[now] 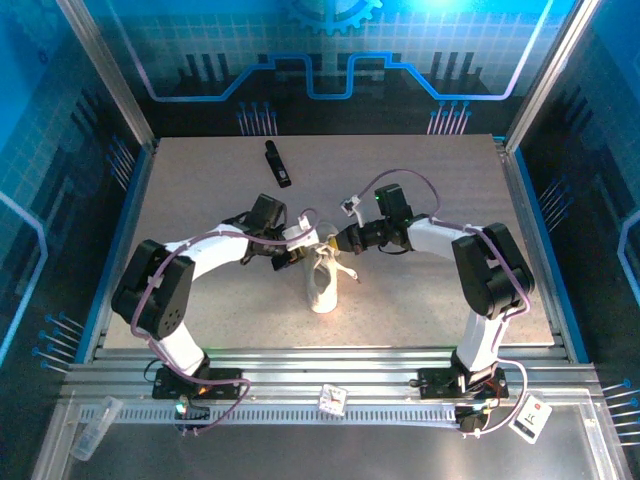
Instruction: Tie the shoes
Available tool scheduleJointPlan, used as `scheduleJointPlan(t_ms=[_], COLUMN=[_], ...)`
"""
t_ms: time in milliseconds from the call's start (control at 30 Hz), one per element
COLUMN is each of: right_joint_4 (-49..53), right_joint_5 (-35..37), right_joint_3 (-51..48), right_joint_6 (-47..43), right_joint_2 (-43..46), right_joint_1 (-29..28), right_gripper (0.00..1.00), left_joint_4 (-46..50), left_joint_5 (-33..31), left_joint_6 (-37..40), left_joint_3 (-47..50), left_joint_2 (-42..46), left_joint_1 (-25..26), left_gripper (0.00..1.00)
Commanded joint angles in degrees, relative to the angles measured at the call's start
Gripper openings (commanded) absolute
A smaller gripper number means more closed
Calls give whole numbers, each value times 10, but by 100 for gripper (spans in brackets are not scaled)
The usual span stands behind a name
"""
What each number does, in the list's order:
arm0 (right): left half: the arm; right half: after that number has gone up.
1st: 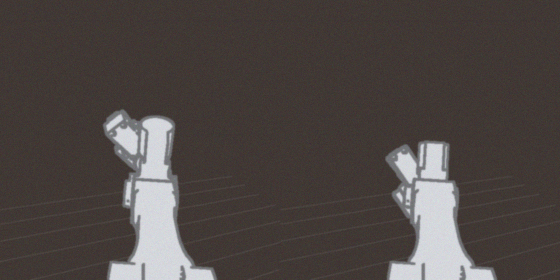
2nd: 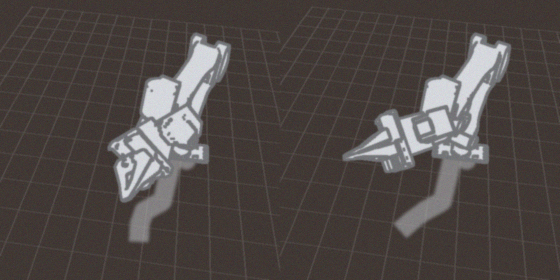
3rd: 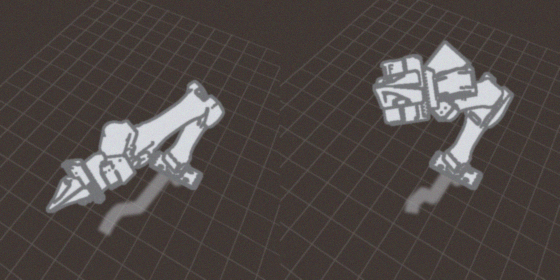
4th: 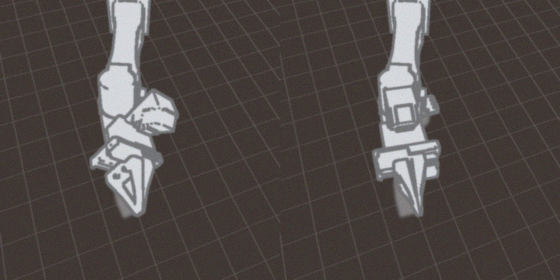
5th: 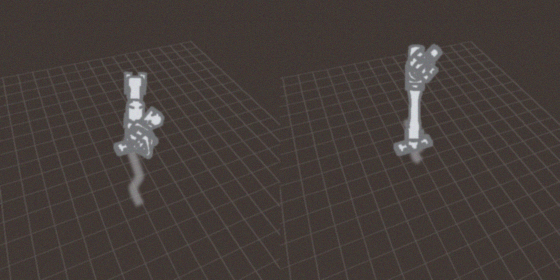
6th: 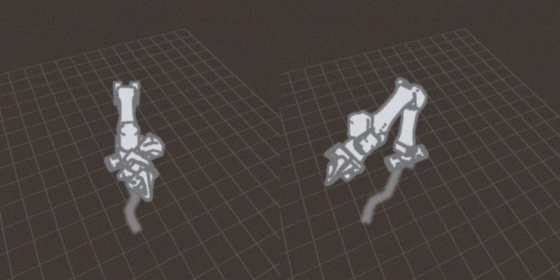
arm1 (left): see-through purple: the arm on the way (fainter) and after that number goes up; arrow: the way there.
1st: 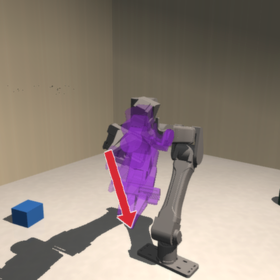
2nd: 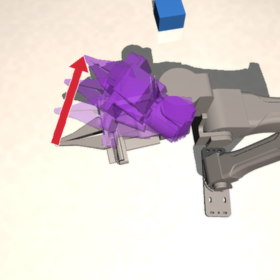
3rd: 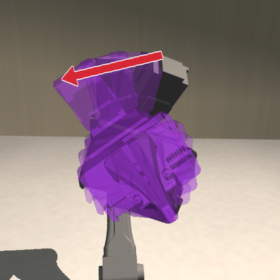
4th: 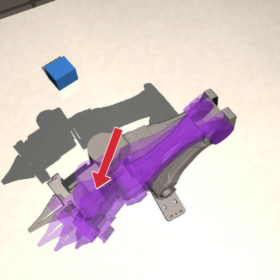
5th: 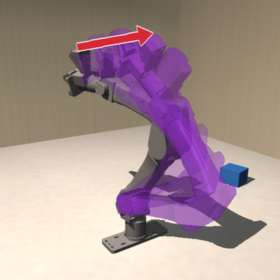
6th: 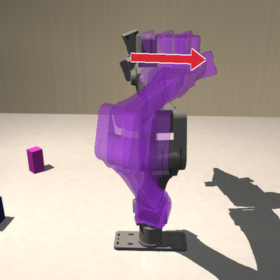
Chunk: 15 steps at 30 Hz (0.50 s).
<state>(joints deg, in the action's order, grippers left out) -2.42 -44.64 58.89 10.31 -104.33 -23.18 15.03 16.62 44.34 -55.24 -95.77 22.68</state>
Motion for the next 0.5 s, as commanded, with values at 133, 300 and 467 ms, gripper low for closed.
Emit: scheduleJointPlan(t_ms=[133, 300, 467], right_joint_4=[18, 35, 52], right_joint_5=[58, 70, 63], right_joint_3=[21, 42, 74], right_joint_6=[-4, -15, -33], right_joint_2=[28, 22, 5], right_joint_1=[-12, -21, -33], right_gripper=[0, 0, 0], left_joint_4=[51, 110, 107], left_joint_5=[-23, -55, -69], left_joint_6=[-25, -64, -129], left_joint_3=[35, 24, 31], left_joint_2=[135, 179, 194], left_joint_1=[12, 66, 128], left_gripper=[0, 0, 0])
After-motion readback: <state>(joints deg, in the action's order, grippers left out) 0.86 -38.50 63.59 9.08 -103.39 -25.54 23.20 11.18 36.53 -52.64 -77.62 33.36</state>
